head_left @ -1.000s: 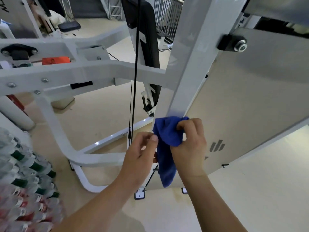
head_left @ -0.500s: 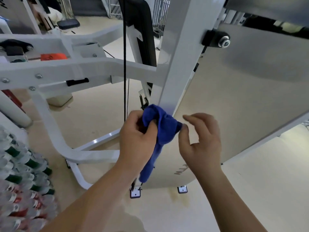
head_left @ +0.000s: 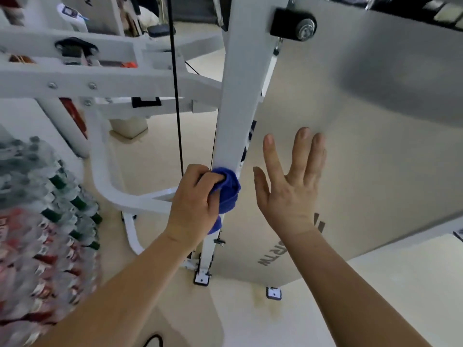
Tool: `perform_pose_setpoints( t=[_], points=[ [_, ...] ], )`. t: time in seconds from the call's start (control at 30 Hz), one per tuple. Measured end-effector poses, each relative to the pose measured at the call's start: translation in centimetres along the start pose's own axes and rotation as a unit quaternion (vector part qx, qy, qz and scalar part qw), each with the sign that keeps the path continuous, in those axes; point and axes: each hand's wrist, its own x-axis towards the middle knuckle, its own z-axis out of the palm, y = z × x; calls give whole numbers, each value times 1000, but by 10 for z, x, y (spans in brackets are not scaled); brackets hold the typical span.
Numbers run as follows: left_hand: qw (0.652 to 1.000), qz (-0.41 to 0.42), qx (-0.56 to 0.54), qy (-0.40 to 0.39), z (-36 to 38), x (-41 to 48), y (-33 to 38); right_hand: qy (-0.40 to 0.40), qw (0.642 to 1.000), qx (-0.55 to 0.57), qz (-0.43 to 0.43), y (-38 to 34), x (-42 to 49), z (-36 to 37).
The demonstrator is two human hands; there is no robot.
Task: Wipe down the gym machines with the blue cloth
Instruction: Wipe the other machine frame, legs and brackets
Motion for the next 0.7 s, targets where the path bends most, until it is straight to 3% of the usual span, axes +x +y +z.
perform_pose_setpoints(
  t=[0.1,0.17,0.33,0.4,0.47,0.6,0.7],
  points=[
    [993,-12,-6,113,-10,28,27,7,1000,8,2,3,-2,5],
    [990,-19,1,140,-2,27,27,6,1000,1,-6,6,-4,7],
    [979,-199,-49,17,33,-39,1,7,1000,-24,-14,8,-4,9],
    [969,-237,-66,21,33,-39,3,6,999,-33,-21,9,-5,11],
    [971,-217,-69,66,23,-22,16,8,999,-36,-27,11,-5,12],
    [979,-101,-42,174,9,10,34,1,1000,26,-17,5,-13,7],
    [988,-83,-23,129,29,-12,13,-37,997,61,-33,0,-31,11]
  ],
)
